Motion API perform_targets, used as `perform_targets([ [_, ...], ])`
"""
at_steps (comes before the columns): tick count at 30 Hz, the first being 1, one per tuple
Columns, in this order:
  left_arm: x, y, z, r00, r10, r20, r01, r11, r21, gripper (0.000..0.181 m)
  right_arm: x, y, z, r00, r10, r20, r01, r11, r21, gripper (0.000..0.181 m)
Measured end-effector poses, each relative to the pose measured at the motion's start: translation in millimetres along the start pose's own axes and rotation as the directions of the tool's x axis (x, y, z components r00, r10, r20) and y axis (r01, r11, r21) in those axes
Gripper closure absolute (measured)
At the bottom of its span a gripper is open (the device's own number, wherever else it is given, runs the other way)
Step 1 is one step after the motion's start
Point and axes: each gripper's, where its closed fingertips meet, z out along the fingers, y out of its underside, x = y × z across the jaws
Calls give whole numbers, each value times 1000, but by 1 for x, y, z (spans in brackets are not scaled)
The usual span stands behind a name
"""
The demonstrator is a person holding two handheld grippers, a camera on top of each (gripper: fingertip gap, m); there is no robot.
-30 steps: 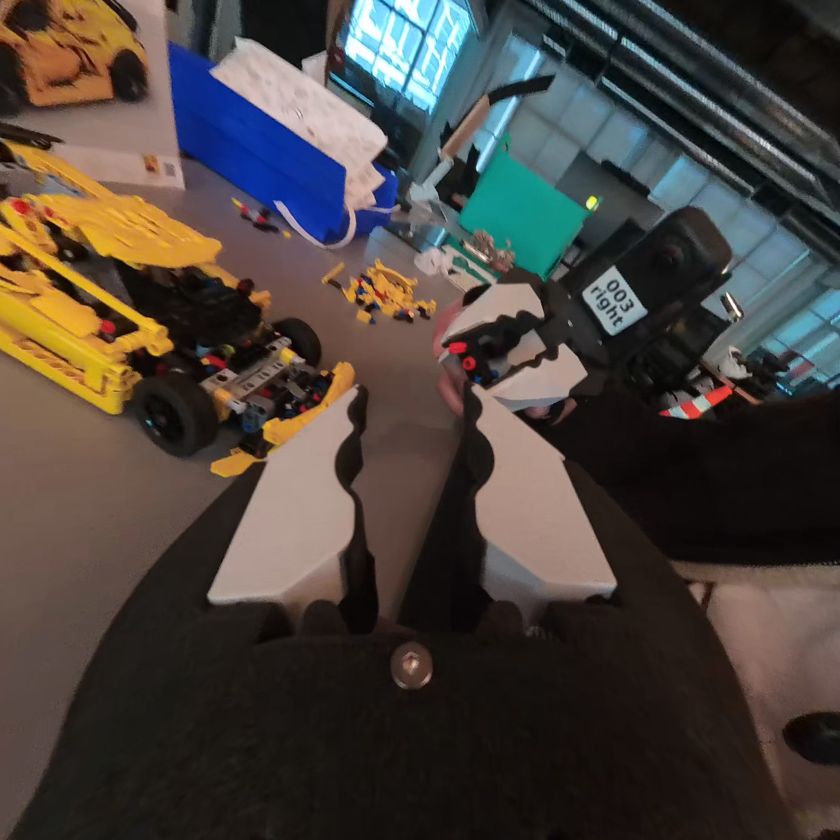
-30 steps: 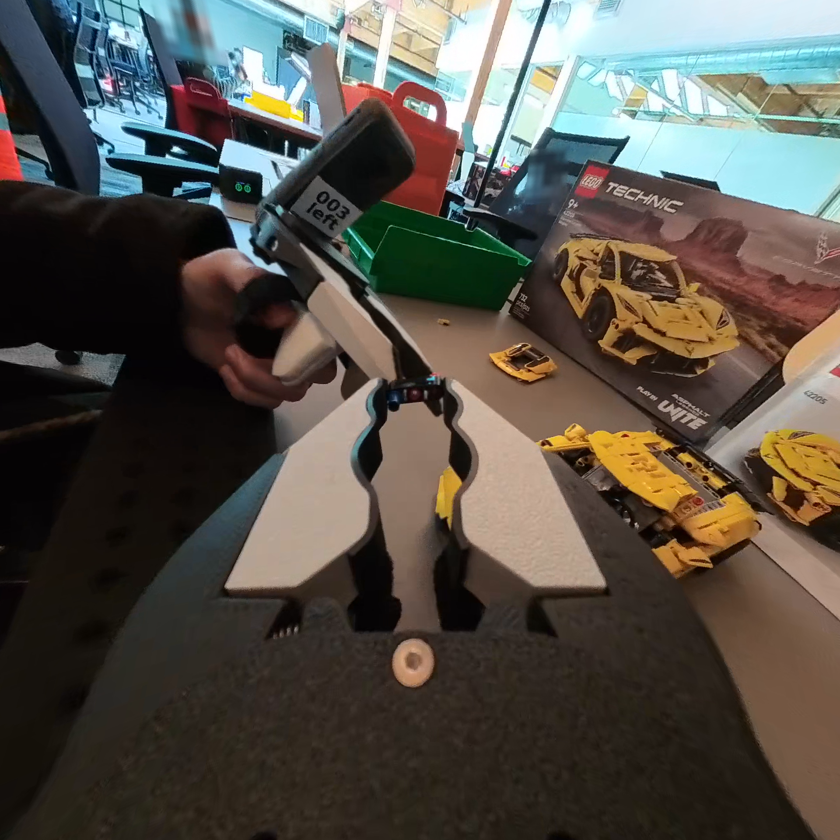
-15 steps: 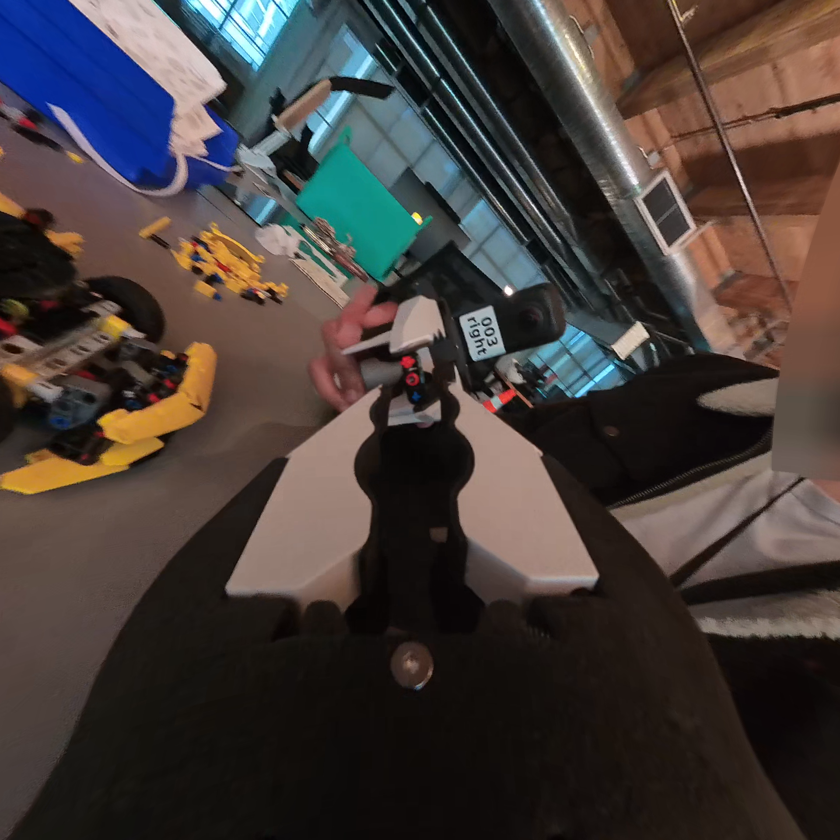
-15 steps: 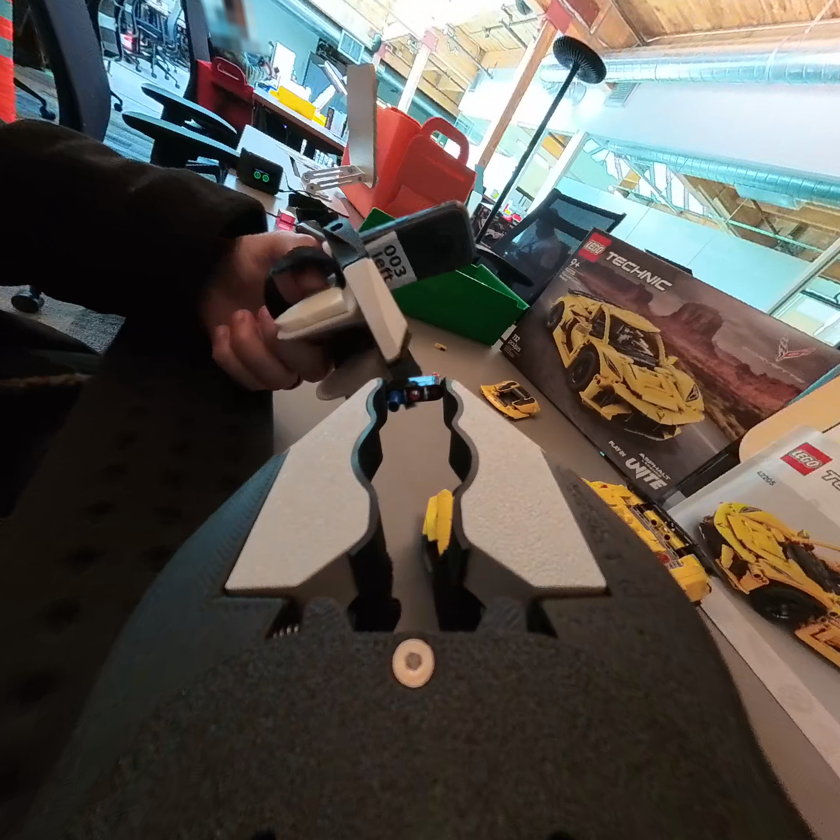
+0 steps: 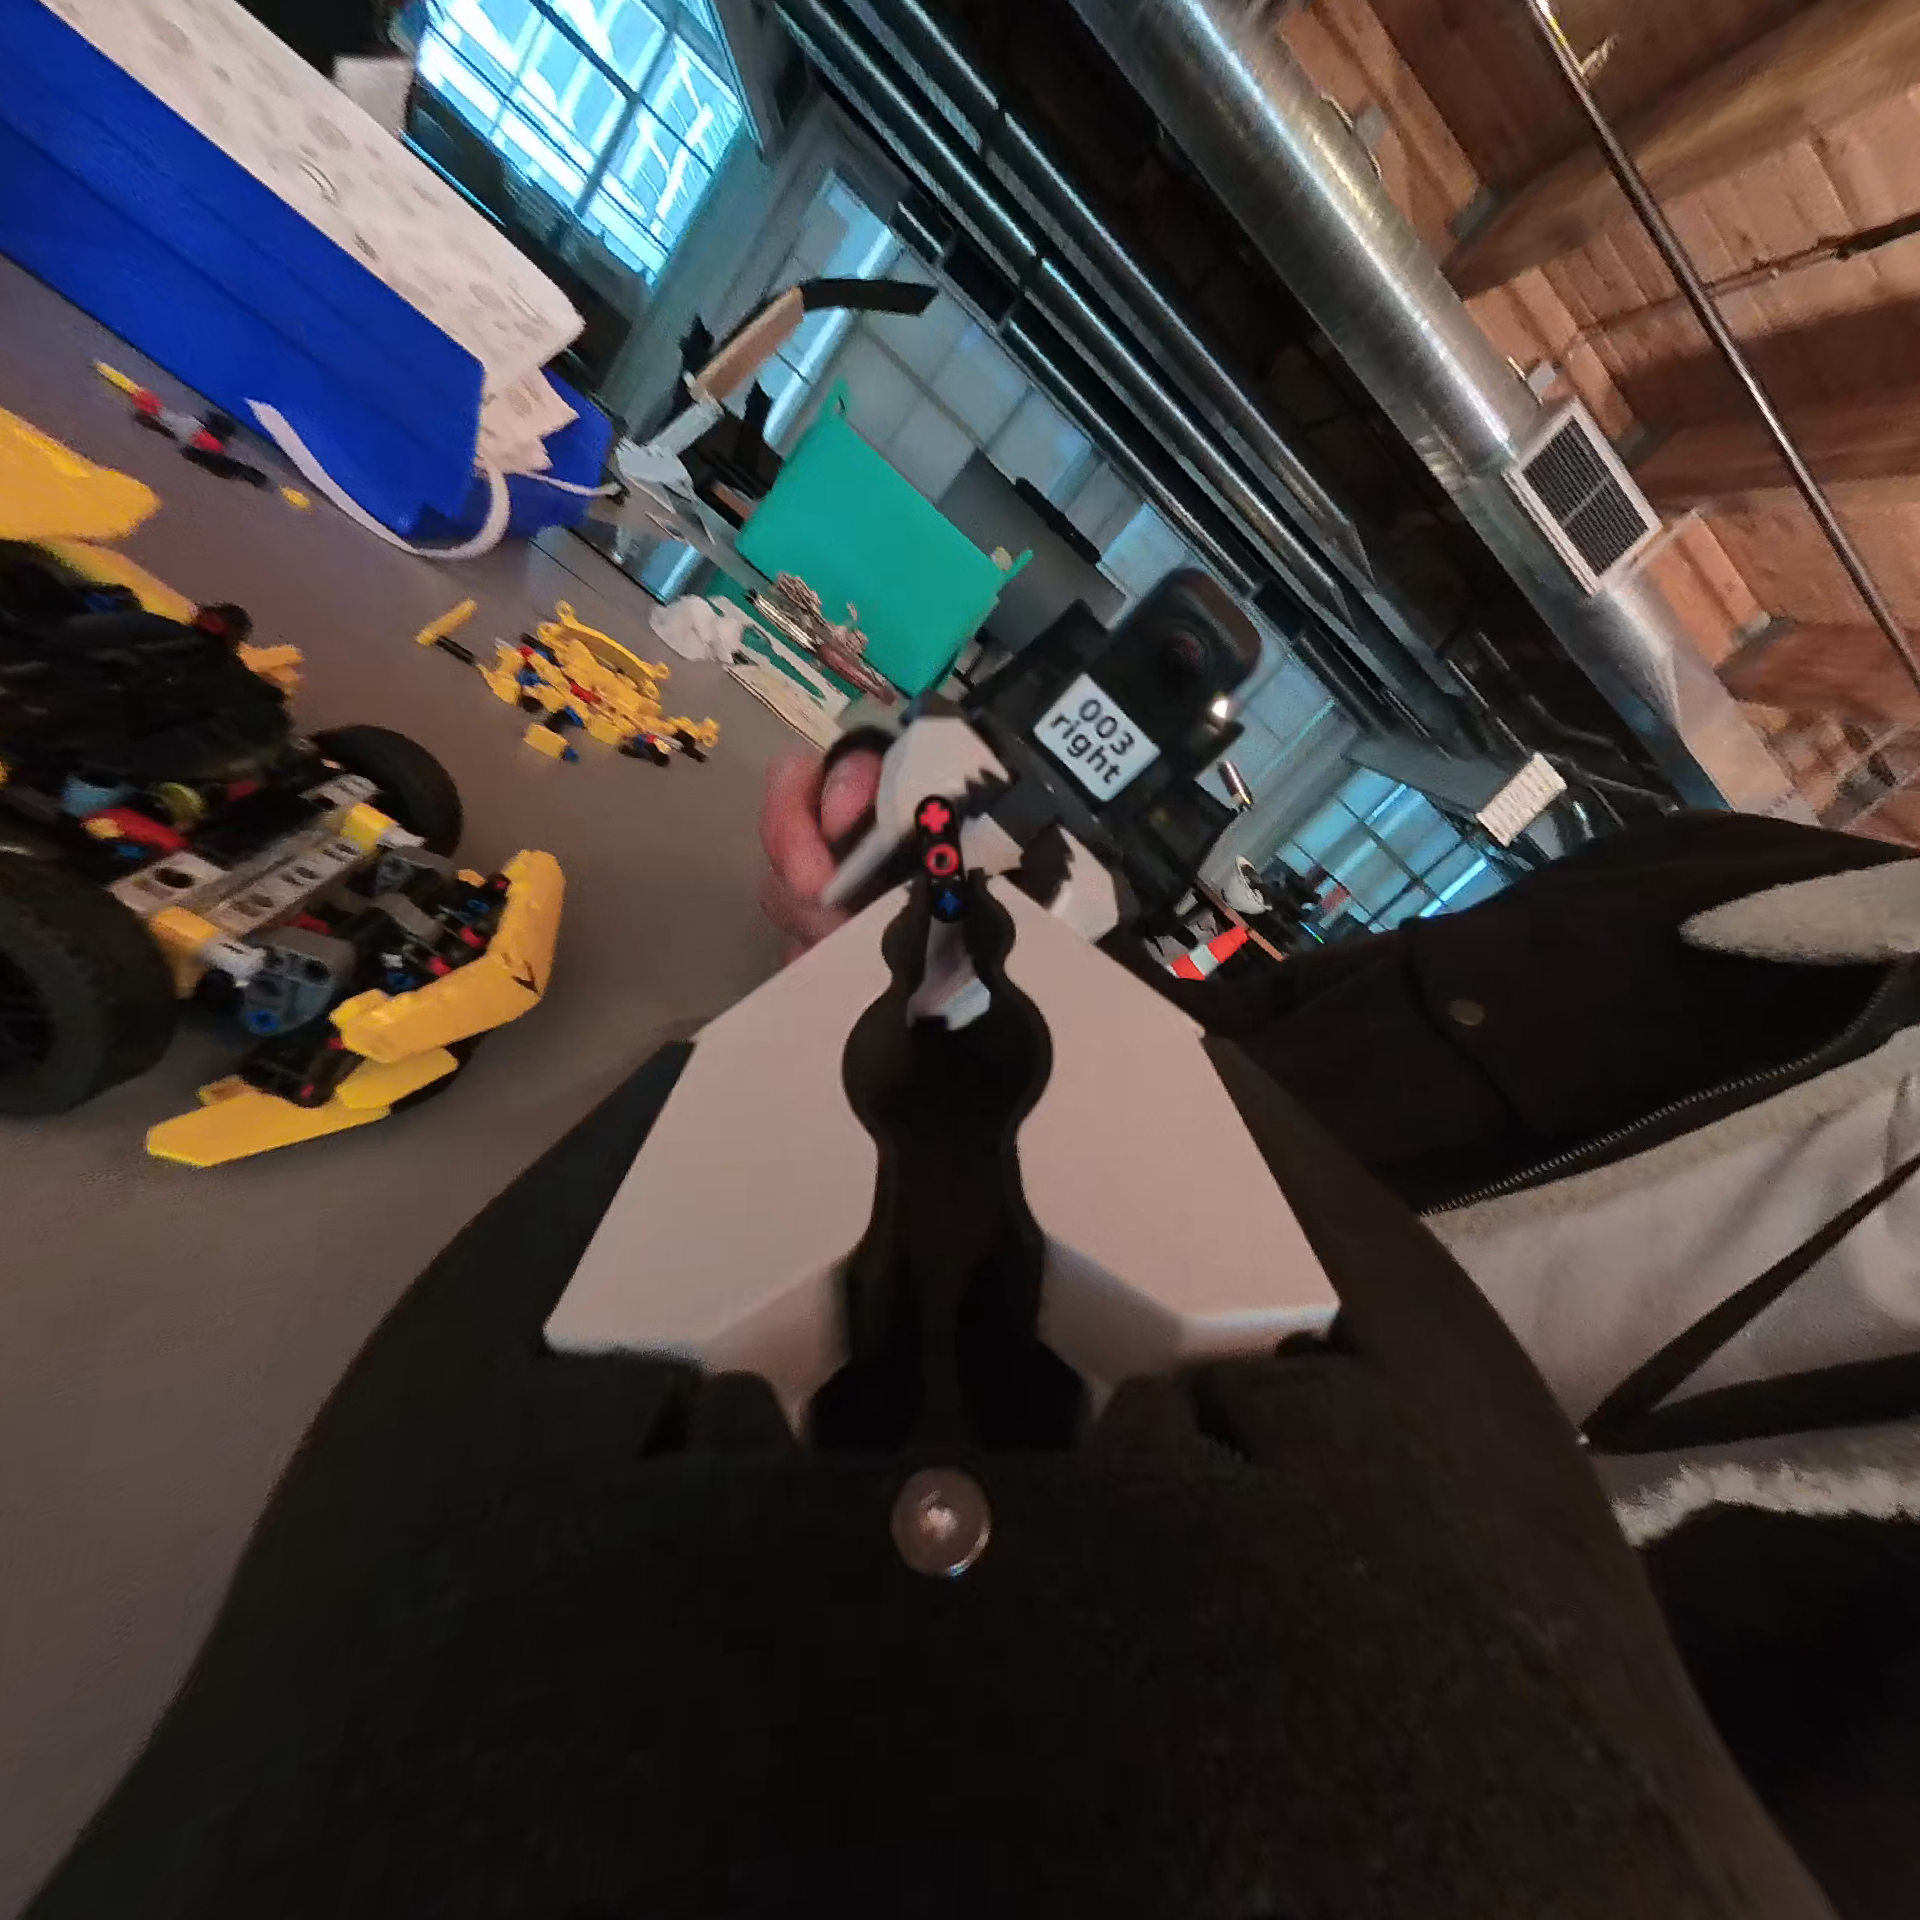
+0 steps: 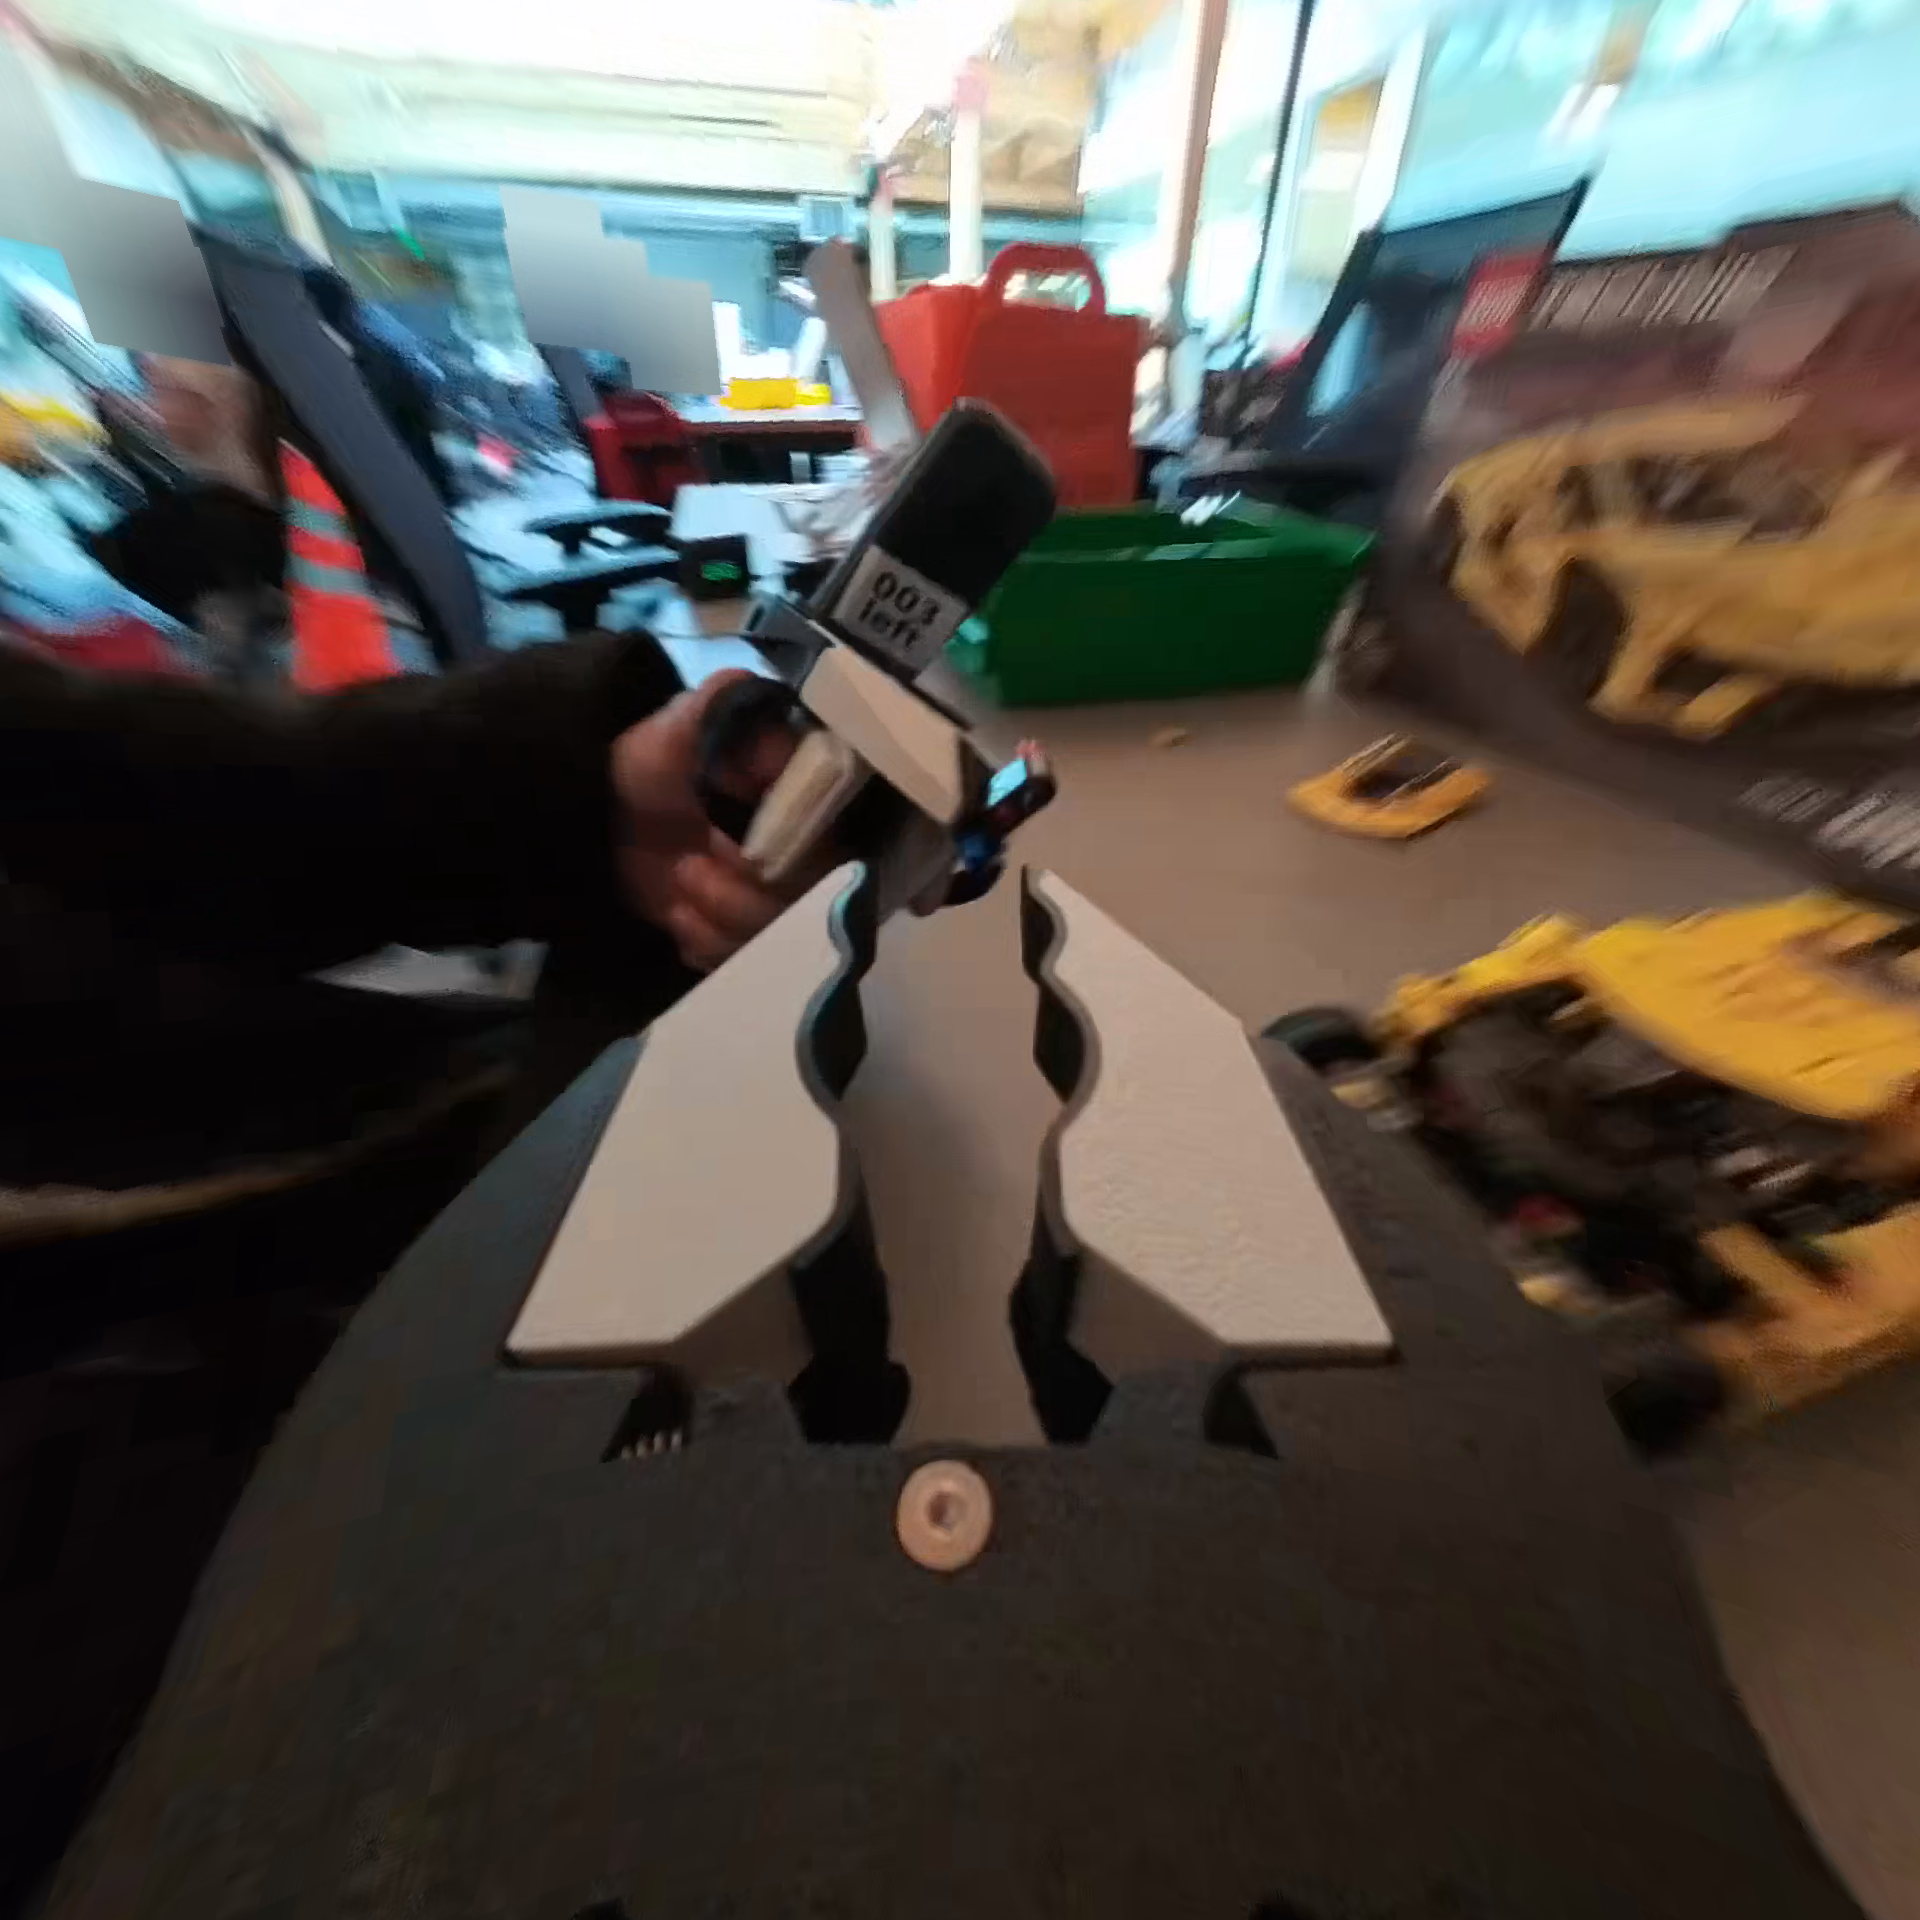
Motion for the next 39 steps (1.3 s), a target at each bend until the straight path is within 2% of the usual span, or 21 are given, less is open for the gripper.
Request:
perform_targets([
  [3,1,1,1,999,43,13,-43,999,-8,174,-1,3,7,933,341,118,-339,940,-38,151],
  [5,5,3,3,998,69,2,-69,997,-20,174,-3,3,9,884,434,174,-431,901,-57,154],
  [7,8,4,3,996,89,-10,-89,996,-24,174,-6,-4,5,861,458,222,-463,886,-33,169],
  [9,9,3,2,995,98,-14,-98,995,-17,174,-5,-6,2,865,446,228,-454,891,-20,177],
  [18,11,5,3,988,154,3,-154,988,-24,174,-6,-5,2,851,463,247,-468,883,-40,178],
  [22,9,2,2,975,216,50,-216,976,-17,175,-4,-5,4,851,467,242,-473,880,-34,178],
  [39,9,12,3,951,299,86,-291,952,-94,175,-5,1,-2,849,462,255,-455,886,-90,179],
])
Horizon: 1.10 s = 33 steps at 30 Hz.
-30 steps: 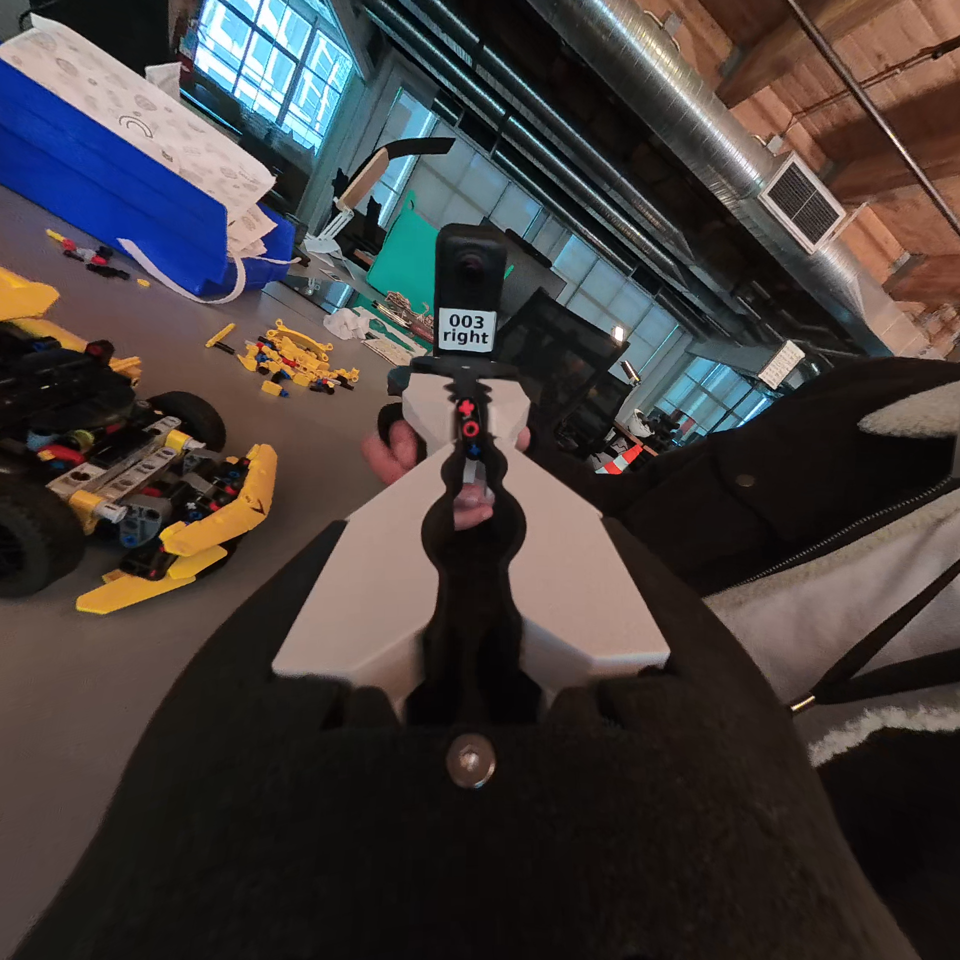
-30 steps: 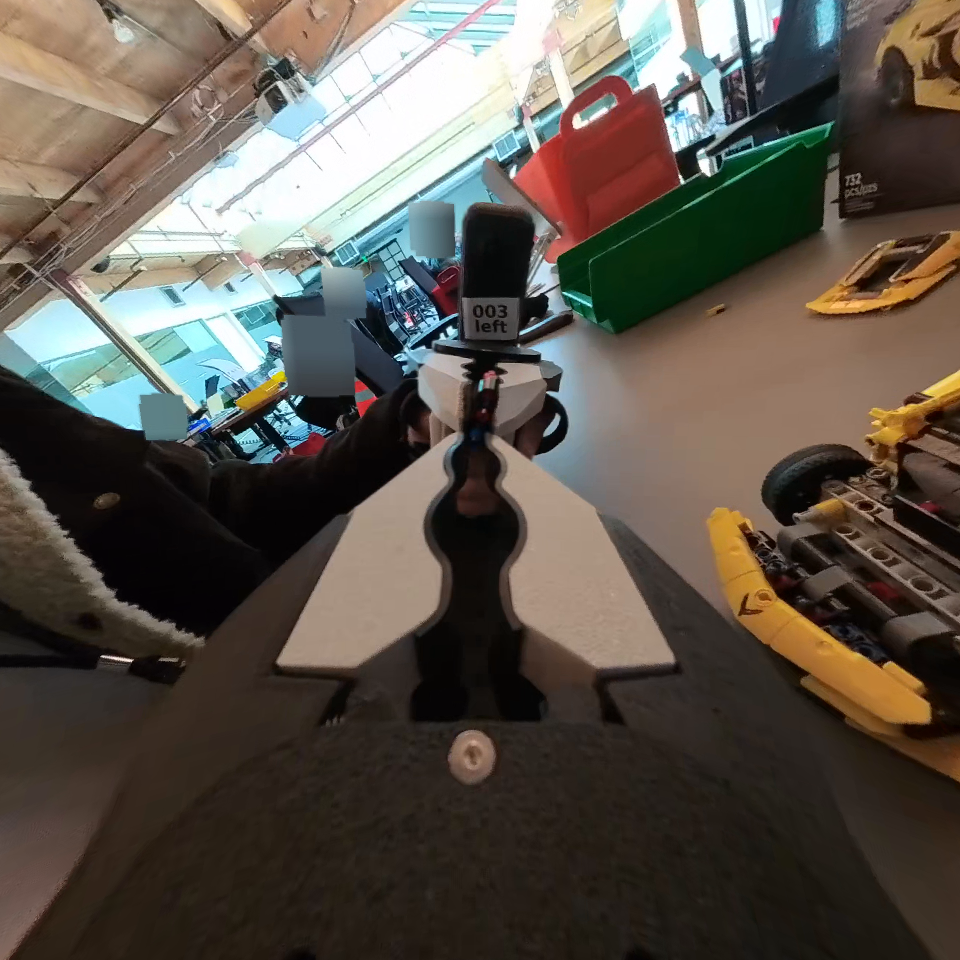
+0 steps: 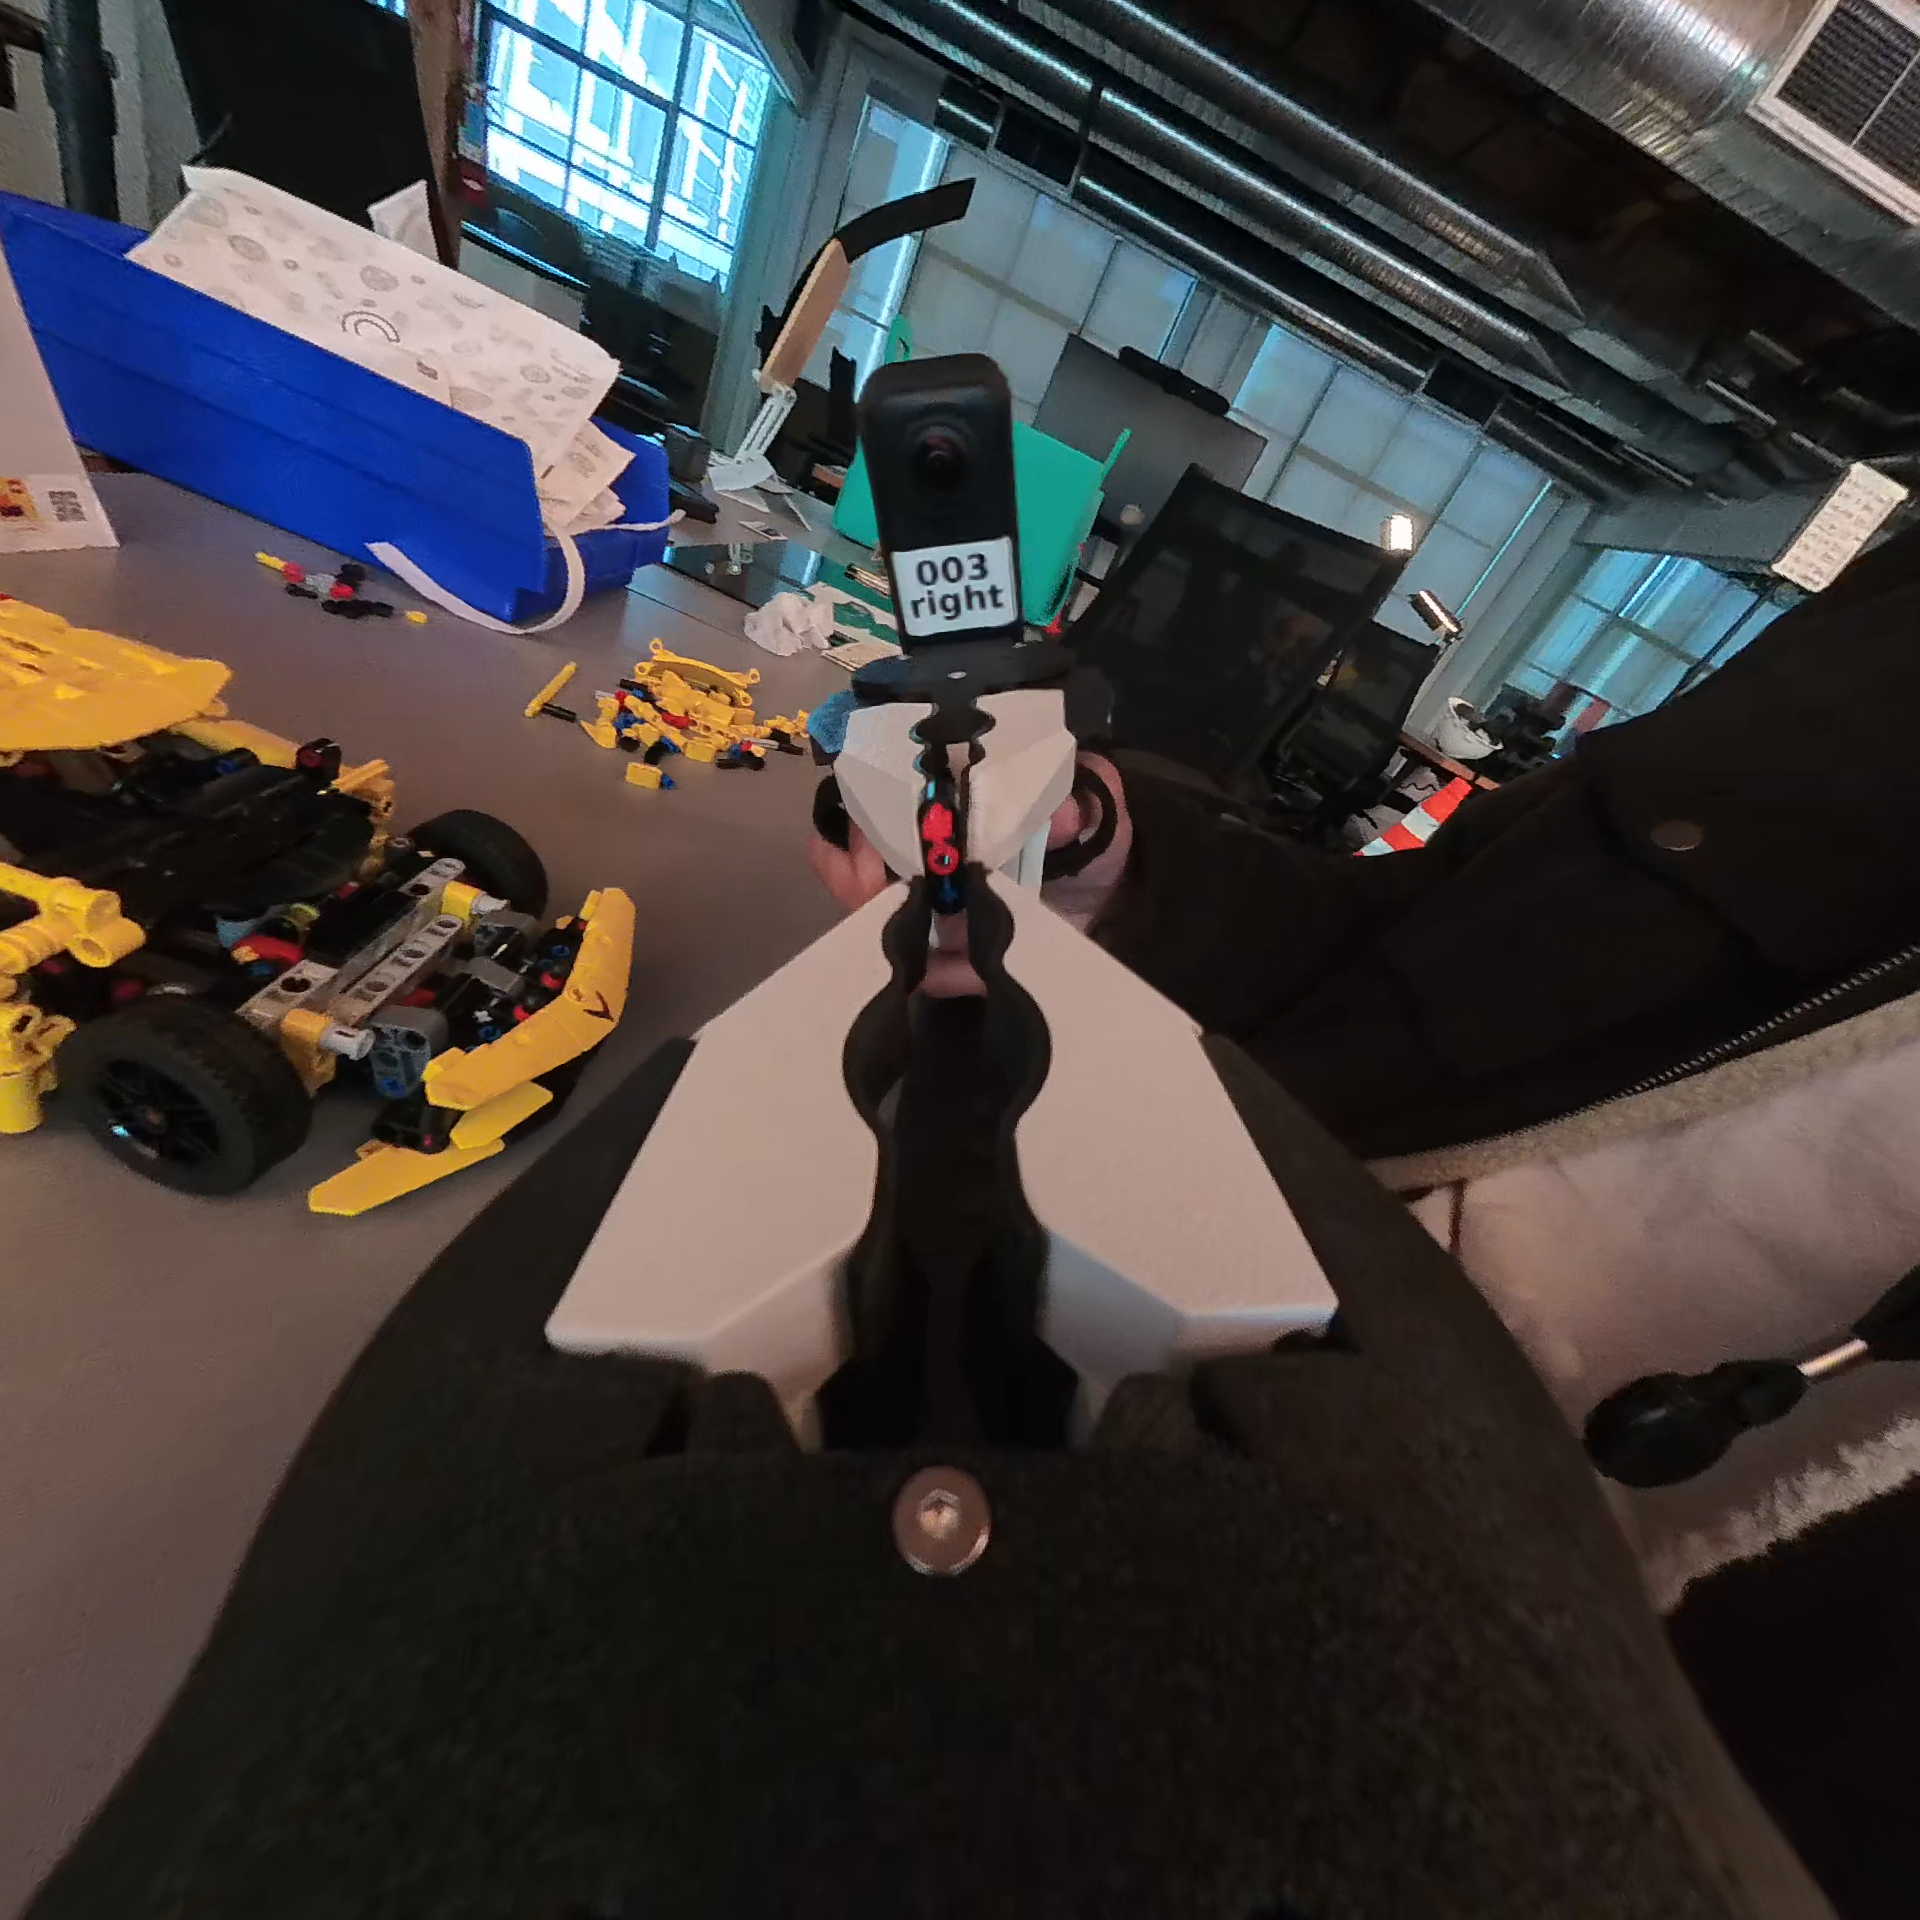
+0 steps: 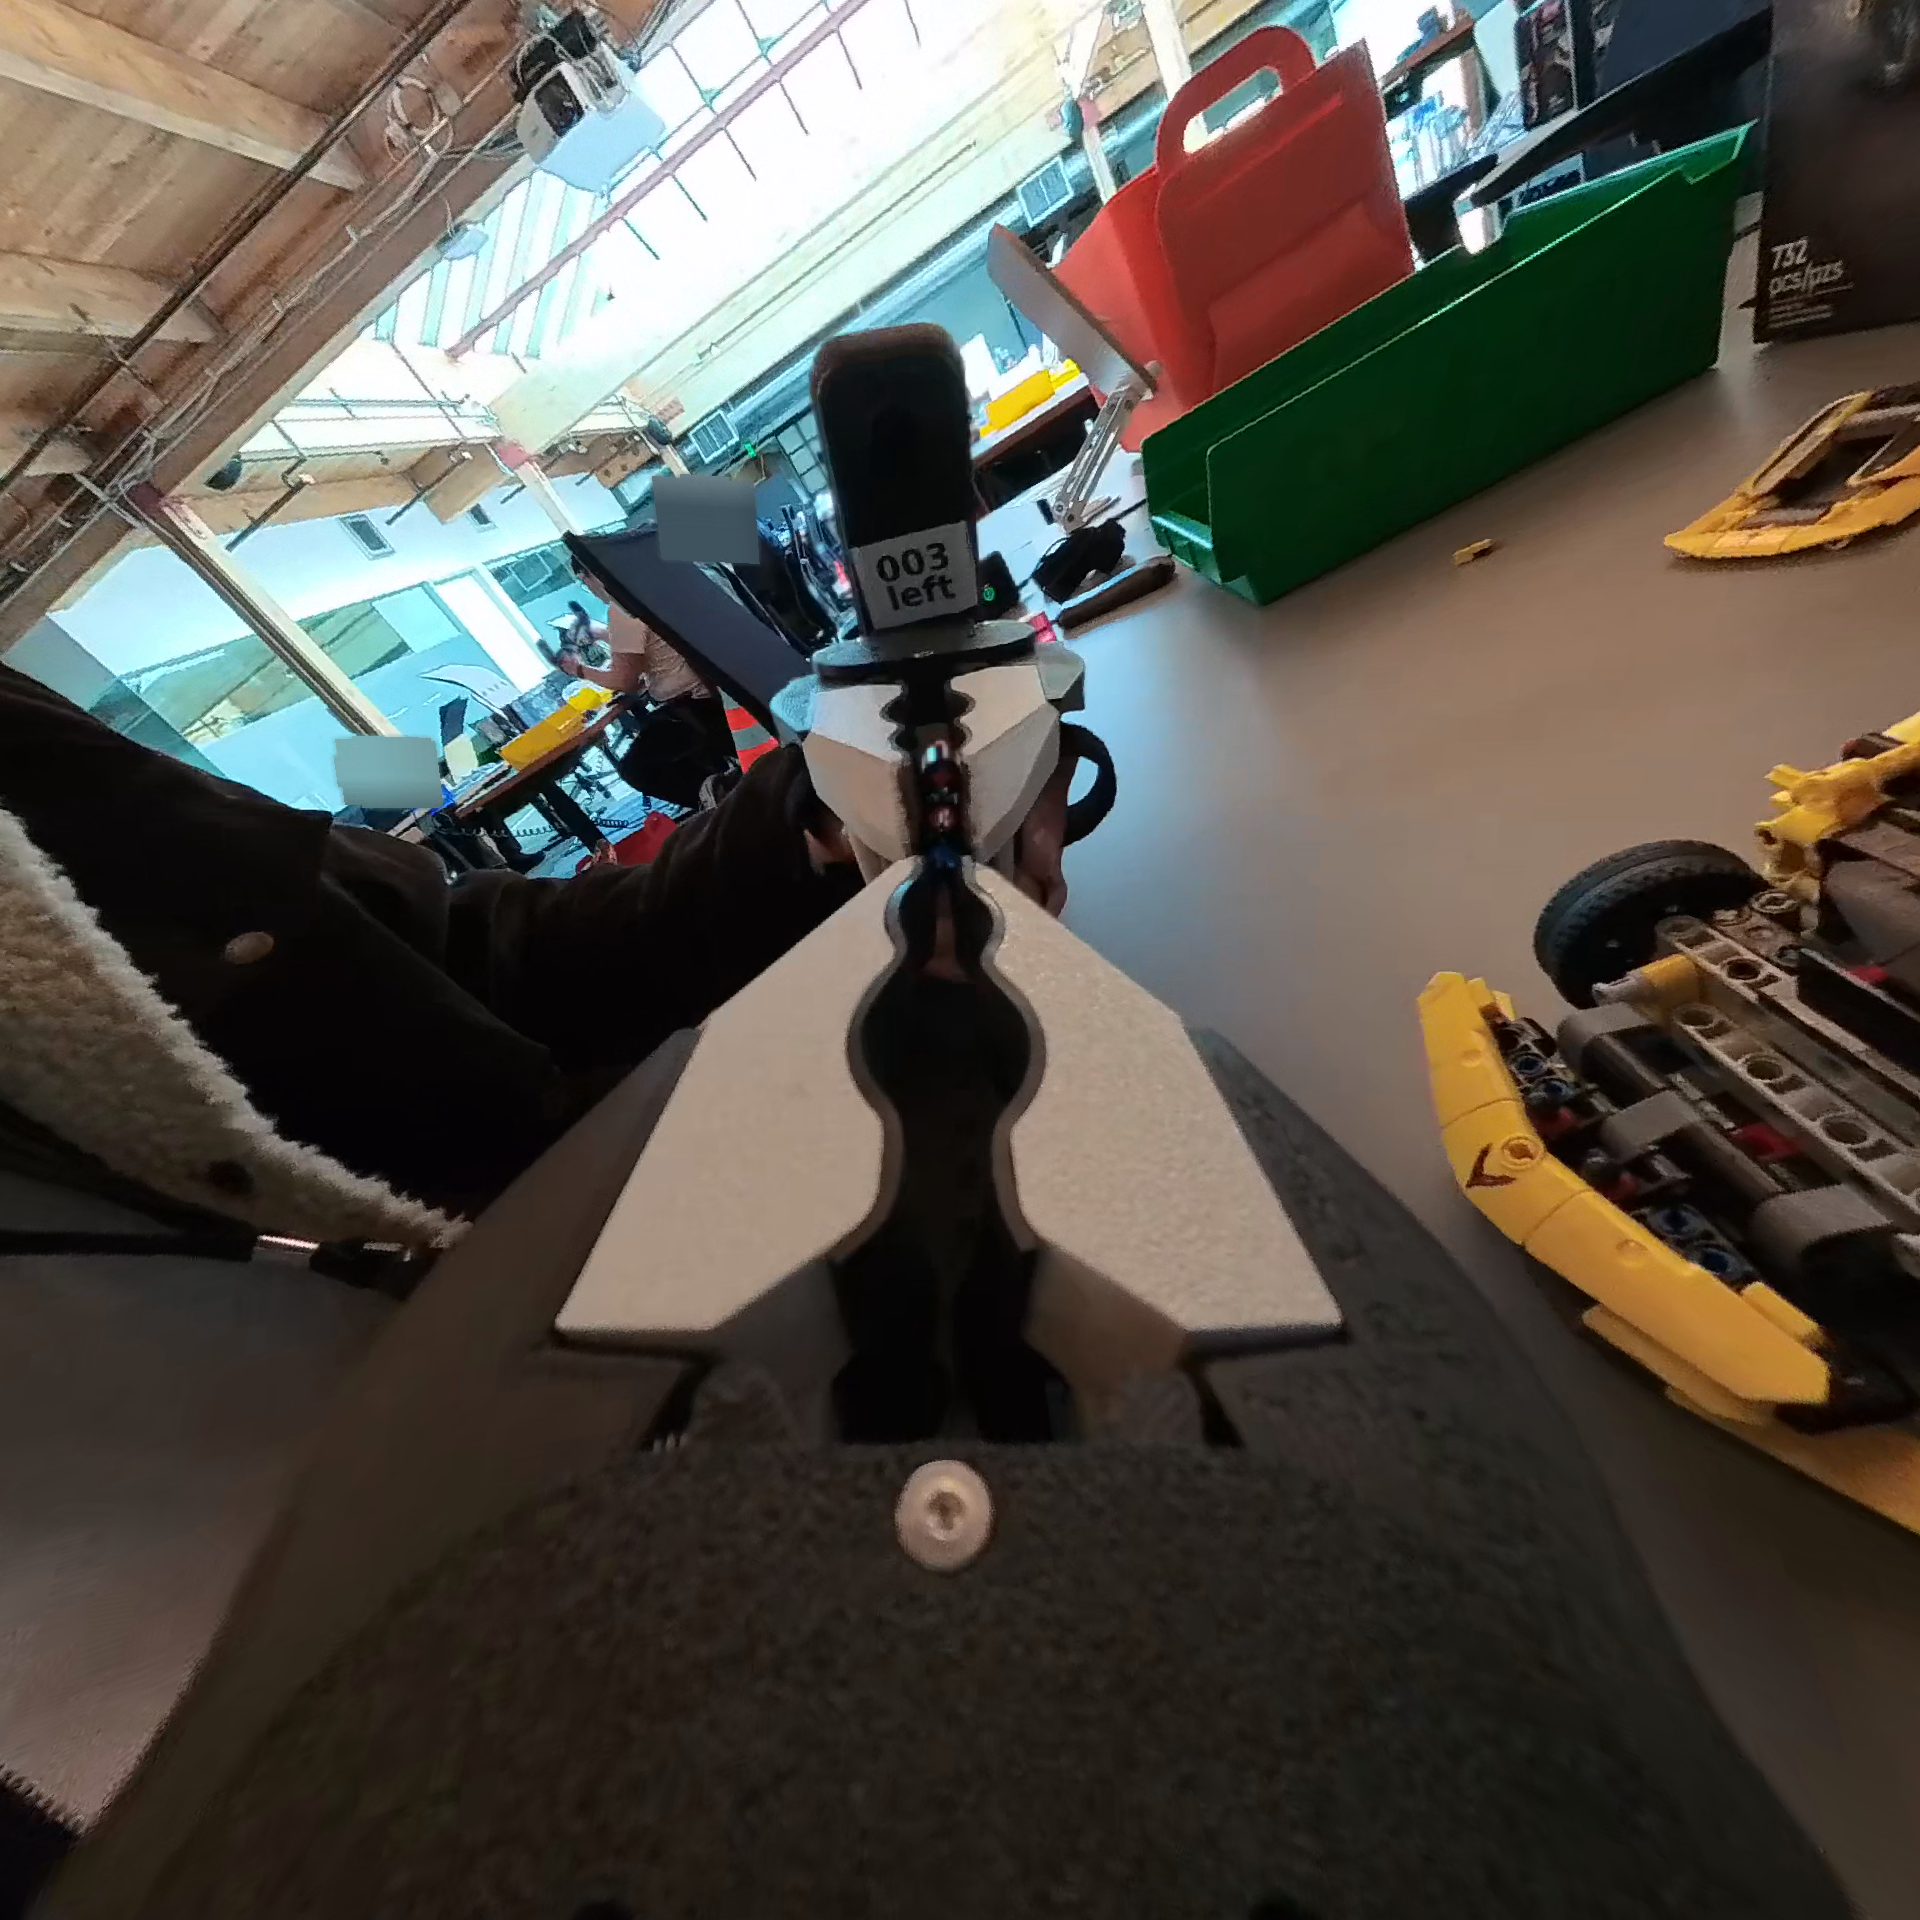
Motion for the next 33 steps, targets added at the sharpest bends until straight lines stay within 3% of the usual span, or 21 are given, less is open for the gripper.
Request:
perform_targets([
  [6,-1,1,0,1000,22,15,-22,1000,-10,174,1,-1,-2,1000,-12,-8,12,1000,5,179],
  [7,-4,-2,-6,999,20,29,-20,1000,12,174,3,-10,-10,1000,5,-11,-5,998,60,179],
  [8,-11,-13,-21,999,-7,50,3,997,81,174,10,-38,-40,998,56,5,-55,973,226,180],
  [9,-17,-25,-39,998,-44,50,35,986,160,175,22,-51,-70,996,83,-14,-76,953,295,180],
  [10,-19,-29,-49,997,-54,48,45,982,181,176,27,-46,-80,996,49,-75,-29,968,248,179],
  [12,-19,-20,-39,997,-14,71,6,994,111,175,23,-40,-77,994,0,-106,22,979,204,179],
  [15,-19,-16,-33,998,-56,39,52,994,94,175,29,-44,-83,995,57,-78,-38,972,232,178],
  [17,-21,-19,-36,997,-60,57,53,992,117,175,41,-42,-92,981,21,-192,14,984,180,179],
  [19,-21,-11,-29,997,-59,58,55,996,69,175,78,-24,-119,906,-44,-421,41,999,-17,178],
  [20,-21,-6,-24,997,-46,70,44,999,30,175,104,-14,-148,820,-93,-565,27,992,-125,178],
  [22,-18,6,-14,997,4,80,0,999,-49,175,145,-6,-220,582,-164,-797,-21,976,-216,178],
  [25,-13,12,-8,997,42,69,-36,995,-91,174,164,22,-292,371,-321,-872,-155,904,-399,178],
  [27,-15,10,-9,997,24,72,-19,997,-77,175,166,23,-306,335,-343,-877,-146,901,-408,178],
  [29,-15,7,-11,998,1,62,2,999,-51,175,168,19,-306,349,-306,-886,-123,922,-367,177],
  [33,-15,7,-11,998,-11,56,14,999,-52,175,165,11,-318,346,-257,-902,-114,943,-312,163],
])
